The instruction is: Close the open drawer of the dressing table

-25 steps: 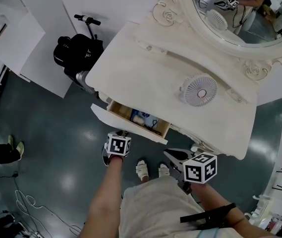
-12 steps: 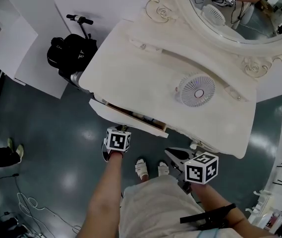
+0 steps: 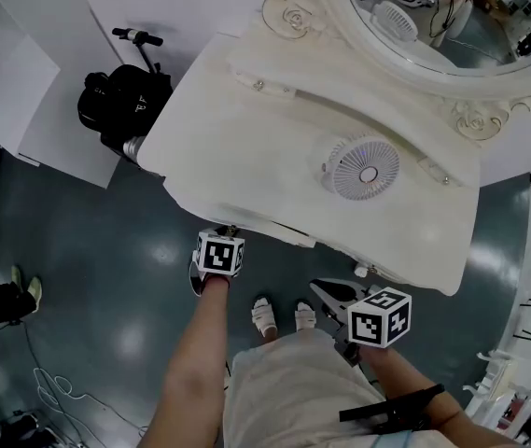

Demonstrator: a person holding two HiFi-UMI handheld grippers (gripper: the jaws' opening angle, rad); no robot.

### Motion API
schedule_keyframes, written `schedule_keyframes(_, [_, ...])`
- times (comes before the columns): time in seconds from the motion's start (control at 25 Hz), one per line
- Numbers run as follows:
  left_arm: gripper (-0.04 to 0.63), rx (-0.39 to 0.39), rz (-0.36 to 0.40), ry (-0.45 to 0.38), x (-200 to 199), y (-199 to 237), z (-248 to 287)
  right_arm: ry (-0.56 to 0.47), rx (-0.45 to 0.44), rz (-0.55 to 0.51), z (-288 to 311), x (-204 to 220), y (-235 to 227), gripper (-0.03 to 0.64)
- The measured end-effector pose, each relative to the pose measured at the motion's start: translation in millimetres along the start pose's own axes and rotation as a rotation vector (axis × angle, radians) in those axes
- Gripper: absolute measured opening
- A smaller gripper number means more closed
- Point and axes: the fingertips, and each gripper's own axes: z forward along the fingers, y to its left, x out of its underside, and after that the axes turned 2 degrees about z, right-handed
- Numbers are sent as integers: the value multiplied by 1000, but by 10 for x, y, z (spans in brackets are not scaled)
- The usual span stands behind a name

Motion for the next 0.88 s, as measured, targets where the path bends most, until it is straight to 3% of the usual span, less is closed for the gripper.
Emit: schedule_keyframes(0.88, [132,-4,69,-29,-432,-15,204,-8,39,29,-108,18,-177,18])
